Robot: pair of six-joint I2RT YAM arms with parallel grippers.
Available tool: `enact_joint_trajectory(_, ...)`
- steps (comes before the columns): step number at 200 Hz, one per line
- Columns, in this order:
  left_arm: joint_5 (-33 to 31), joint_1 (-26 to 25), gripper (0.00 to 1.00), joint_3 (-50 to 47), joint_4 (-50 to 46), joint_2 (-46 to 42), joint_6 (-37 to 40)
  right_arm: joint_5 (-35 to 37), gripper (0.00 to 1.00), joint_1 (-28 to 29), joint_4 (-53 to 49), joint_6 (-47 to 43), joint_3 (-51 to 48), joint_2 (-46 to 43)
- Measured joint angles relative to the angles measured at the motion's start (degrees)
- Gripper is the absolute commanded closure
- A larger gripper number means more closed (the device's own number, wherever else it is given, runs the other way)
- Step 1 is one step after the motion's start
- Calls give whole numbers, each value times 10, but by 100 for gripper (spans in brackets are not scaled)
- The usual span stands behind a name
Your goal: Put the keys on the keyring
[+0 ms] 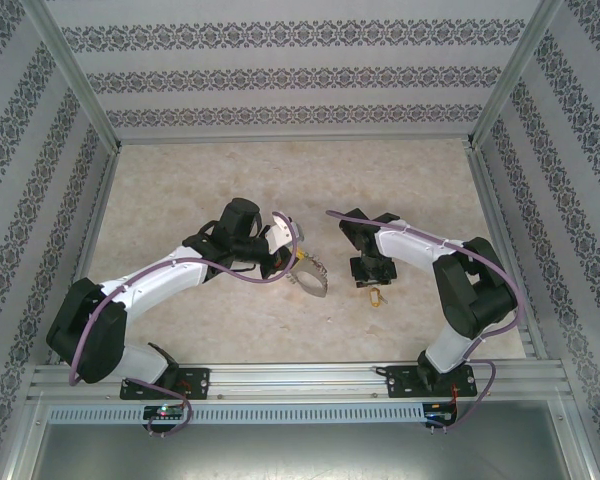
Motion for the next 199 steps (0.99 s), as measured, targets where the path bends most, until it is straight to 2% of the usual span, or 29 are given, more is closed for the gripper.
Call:
enact_joint_trajectory(70,-2,0,100,0,0,0,0,-2,66,0,4,0,-1,6)
enact_joint_trajectory(109,-2,0,100,0,0,0,0,-2,74,0,8,-1,-3,6)
enact_joint_trajectory(131,-2,0,100,0,0,0,0,-2,75,-2,14,0,-10,6)
enact_joint_trajectory(143,-2,0,100,0,0,0,0,-3,77,-8,17,0,-15,6)
enact_joint_trajectory(199,-2,0,100,0,0,4,0,-26,77,-64,42,0,-51,-21)
